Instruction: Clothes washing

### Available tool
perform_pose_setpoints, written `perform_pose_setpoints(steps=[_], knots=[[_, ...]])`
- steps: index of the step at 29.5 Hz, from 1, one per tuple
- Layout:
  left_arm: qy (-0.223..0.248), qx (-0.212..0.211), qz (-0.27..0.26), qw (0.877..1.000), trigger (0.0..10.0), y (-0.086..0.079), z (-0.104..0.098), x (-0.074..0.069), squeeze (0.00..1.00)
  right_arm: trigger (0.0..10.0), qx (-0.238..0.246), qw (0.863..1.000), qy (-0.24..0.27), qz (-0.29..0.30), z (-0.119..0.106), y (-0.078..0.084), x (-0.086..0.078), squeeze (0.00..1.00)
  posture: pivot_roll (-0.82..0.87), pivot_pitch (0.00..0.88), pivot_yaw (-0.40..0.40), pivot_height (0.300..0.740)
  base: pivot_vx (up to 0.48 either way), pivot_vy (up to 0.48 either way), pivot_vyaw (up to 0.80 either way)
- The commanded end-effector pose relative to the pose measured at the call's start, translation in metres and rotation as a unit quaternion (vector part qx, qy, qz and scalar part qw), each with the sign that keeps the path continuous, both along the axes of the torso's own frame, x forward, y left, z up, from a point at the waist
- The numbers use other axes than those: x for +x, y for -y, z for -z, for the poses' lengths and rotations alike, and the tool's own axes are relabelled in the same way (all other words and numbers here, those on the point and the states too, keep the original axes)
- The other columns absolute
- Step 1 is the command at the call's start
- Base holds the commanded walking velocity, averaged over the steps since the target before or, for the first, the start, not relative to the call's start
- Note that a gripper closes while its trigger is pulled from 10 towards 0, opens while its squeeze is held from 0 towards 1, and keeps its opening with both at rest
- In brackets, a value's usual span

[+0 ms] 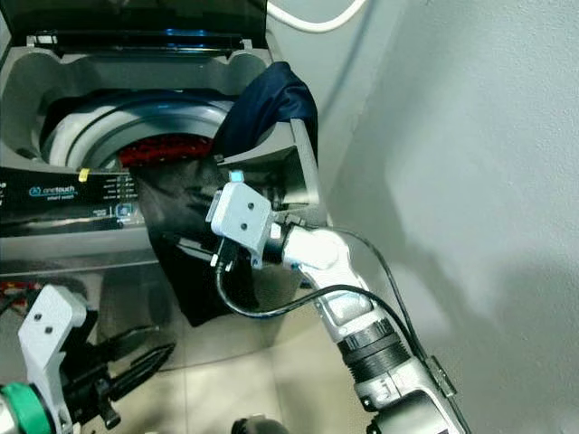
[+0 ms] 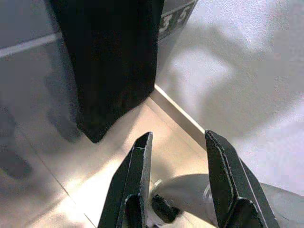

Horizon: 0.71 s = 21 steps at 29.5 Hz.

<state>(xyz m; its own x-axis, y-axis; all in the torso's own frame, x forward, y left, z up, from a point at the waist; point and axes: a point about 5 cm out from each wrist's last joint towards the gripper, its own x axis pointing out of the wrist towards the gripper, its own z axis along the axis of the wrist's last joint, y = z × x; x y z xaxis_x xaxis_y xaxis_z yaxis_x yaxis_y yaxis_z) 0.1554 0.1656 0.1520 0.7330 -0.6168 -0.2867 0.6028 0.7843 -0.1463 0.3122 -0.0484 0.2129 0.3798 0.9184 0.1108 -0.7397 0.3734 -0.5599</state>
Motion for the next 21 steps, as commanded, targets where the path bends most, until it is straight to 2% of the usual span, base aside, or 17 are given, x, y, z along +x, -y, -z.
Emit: perform_pose_setpoints(steps=[1, 5, 8, 9, 11, 12, 16, 21], knots=[[-0.011, -0.020, -0.004, 1.000, 10.0, -0.002, 0.003, -0.003, 0.00, 10.0, -0.006, 1.000, 0.012, -0.001, 0.000, -0.003, 0.000, 1.00, 0.15, 0.082, -0.024, 0.740, 0.000, 0.000, 0.00], [-0.020, -0.037, -0.020, 0.999, 10.0, -0.006, 0.005, -0.004, 0.00, 10.0, -0.018, 0.999, 0.029, -0.013, 0.001, -0.005, -0.003, 1.00, 0.15, 0.082, -0.027, 0.740, 0.000, 0.000, 0.00], [-0.022, -0.042, -0.024, 0.999, 10.0, -0.008, 0.006, -0.004, 0.00, 10.0, -0.043, 0.998, 0.038, -0.030, 0.008, -0.008, -0.007, 1.00, 0.15, 0.082, -0.030, 0.740, 0.000, 0.000, 0.00], [-0.022, -0.044, -0.025, 0.998, 10.0, -0.008, 0.007, -0.004, 0.00, 10.0, -0.073, 0.995, 0.046, -0.047, 0.018, -0.011, -0.012, 0.19, 0.15, 0.081, -0.031, 0.740, 0.000, 0.000, 0.00], [-0.022, -0.043, -0.024, 0.999, 10.0, -0.009, 0.008, -0.004, 0.00, 10.0, -0.083, 0.994, 0.048, -0.052, 0.021, -0.011, -0.014, 0.19, 0.15, 0.081, -0.031, 0.740, 0.000, 0.000, 0.00], [-0.022, -0.043, -0.025, 0.999, 10.0, -0.009, 0.008, -0.004, 0.00, 10.0, -0.088, 0.993, 0.050, -0.053, 0.023, -0.011, -0.015, 0.00, 0.15, 0.082, -0.031, 0.740, 0.000, 0.000, 0.00], [-0.021, -0.045, -0.027, 0.998, 10.0, -0.010, 0.007, -0.004, 0.00, 10.0, -0.118, 0.989, 0.058, -0.065, 0.032, -0.012, -0.019, 0.00, 0.14, 0.082, -0.031, 0.740, 0.000, 0.000, 0.00], [-0.019, -0.046, -0.029, 0.998, 10.0, -0.011, 0.006, -0.002, 0.00, 10.0, -0.115, 0.989, 0.073, -0.053, 0.034, -0.014, -0.018, 0.00, 0.14, 0.082, -0.032, 0.740, 0.000, 0.000, 0.00]])
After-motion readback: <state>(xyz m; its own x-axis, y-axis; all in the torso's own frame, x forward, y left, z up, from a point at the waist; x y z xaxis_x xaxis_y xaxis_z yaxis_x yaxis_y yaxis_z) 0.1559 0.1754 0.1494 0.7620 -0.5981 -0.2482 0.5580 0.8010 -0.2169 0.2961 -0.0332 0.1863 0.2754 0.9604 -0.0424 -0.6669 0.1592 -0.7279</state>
